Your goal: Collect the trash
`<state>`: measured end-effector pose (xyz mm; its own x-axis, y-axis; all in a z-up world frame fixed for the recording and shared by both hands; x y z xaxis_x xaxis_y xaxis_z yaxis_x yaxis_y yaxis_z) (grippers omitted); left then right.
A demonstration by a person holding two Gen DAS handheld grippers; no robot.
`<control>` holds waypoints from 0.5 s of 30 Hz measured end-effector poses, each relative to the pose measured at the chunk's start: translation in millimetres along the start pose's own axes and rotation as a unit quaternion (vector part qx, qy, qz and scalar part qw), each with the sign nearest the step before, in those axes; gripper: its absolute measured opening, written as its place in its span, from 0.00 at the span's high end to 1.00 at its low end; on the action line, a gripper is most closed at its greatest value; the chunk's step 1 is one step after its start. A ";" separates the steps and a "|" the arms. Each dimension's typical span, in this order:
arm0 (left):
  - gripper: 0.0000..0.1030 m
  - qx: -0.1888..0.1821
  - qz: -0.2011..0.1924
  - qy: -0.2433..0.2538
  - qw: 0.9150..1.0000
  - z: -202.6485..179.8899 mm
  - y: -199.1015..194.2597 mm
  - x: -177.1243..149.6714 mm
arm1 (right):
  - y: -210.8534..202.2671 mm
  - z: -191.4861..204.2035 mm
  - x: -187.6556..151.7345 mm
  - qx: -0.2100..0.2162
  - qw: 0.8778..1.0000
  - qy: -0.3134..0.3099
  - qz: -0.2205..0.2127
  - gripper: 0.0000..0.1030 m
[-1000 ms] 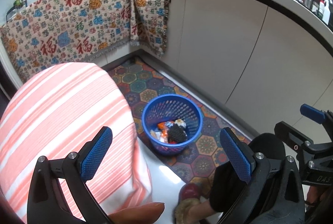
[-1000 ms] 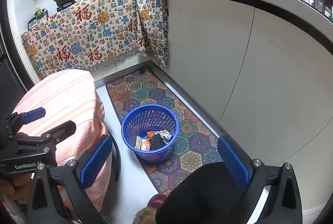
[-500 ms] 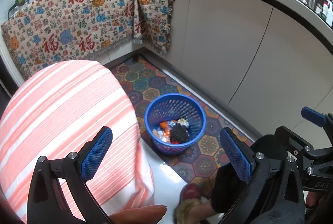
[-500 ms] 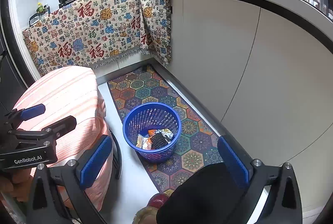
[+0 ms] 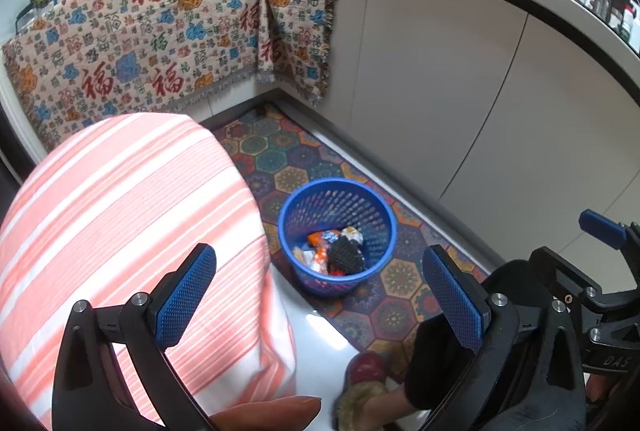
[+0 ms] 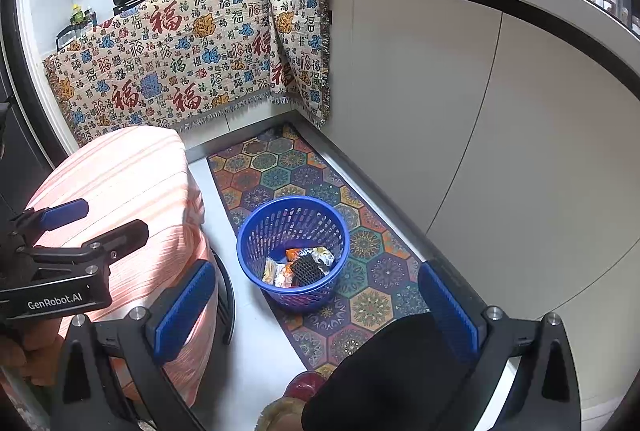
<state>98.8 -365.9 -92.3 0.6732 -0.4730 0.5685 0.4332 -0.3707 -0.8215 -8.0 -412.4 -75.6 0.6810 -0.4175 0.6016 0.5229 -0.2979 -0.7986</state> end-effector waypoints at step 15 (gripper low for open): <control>0.00 0.000 -0.003 0.000 1.000 0.3 -1.7 0.7 | 0.8 -0.5 -0.4 0.002 1.000 -0.001 -0.002 0.00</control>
<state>98.7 -365.4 -90.6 0.6713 -0.4704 0.5728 0.4374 -0.3725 -0.8185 -8.1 -412.9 -76.5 0.6801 -0.4144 0.6048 0.5272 -0.2968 -0.7962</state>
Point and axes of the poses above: each gripper's, at about its wrist camera, not at the fingertips, and y roughly the way its jaws point, z to its left, x to its top, the point moved 10 cm from there along y, roughly the way its jaws point, and after that the axes turned 6 degrees about z, right-handed, at the moved point
